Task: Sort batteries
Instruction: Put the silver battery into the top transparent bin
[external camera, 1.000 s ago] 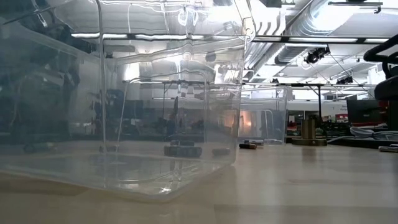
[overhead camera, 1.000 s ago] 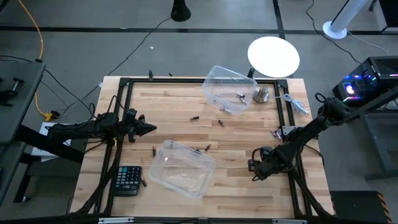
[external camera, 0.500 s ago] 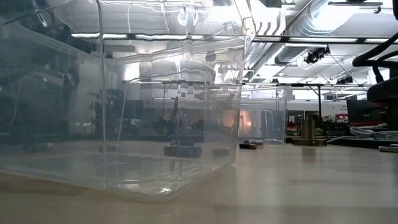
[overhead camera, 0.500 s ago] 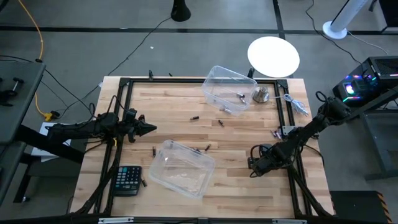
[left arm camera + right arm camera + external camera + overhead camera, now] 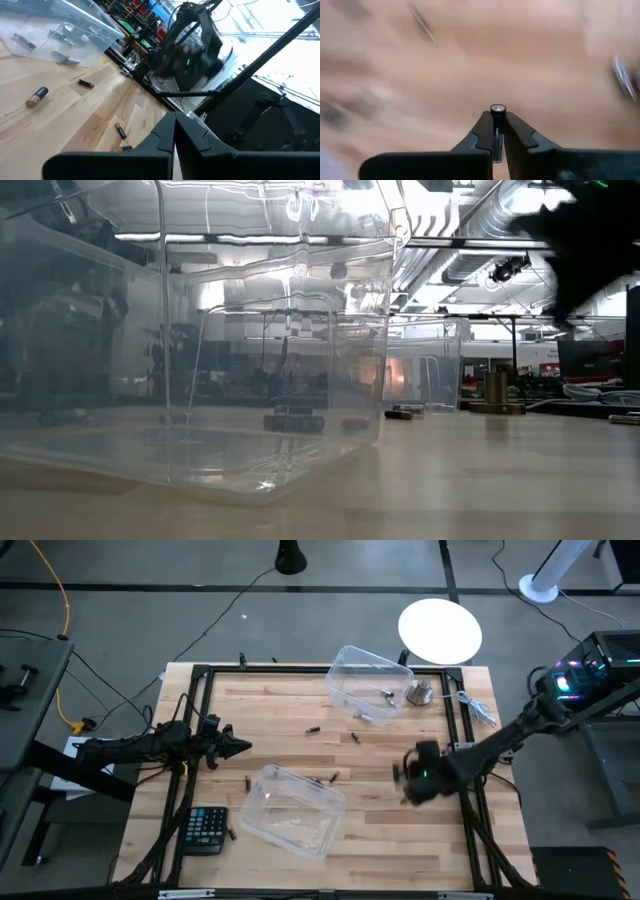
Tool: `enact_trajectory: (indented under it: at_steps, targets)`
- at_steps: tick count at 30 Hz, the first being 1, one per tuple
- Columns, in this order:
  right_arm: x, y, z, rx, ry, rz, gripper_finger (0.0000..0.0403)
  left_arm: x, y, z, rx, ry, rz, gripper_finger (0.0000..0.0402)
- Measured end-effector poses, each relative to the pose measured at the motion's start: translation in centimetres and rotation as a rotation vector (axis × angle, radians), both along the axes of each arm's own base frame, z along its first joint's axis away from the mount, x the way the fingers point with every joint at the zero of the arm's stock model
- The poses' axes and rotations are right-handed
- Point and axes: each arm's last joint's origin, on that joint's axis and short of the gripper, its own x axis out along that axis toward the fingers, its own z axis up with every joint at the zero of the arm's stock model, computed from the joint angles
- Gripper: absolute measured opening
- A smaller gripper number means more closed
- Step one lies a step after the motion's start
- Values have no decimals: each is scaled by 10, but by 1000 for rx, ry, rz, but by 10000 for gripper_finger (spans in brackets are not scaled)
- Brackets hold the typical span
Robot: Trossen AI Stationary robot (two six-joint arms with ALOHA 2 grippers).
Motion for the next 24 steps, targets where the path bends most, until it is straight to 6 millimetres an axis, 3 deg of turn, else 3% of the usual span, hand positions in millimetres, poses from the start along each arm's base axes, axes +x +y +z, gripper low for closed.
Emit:
enact_trajectory:
  at_steps: [3, 7, 10, 14, 19, 24]
  targets:
    - [7, -29, 40, -166, -131, -16, 4, 0, 0, 0, 0, 1, 0, 0]
    - [14, -83, 74, -346, -125, -93, 4, 0, 0, 0, 0, 0, 0, 0]
    - [25, -123, 83, -340, -122, -91, 3, 0, 0, 0, 0, 0, 0, 0]
    - [41, -163, 78, -309, -169, -26, 27, 0, 0, 0, 0, 0, 0, 0]
    - [47, -188, 73, -300, -160, 50, 115, 0, 0, 0, 0, 0, 0, 0]
    - [44, -185, 73, -292, -100, 184, 201, 0, 0, 0, 0, -1, 0, 0]
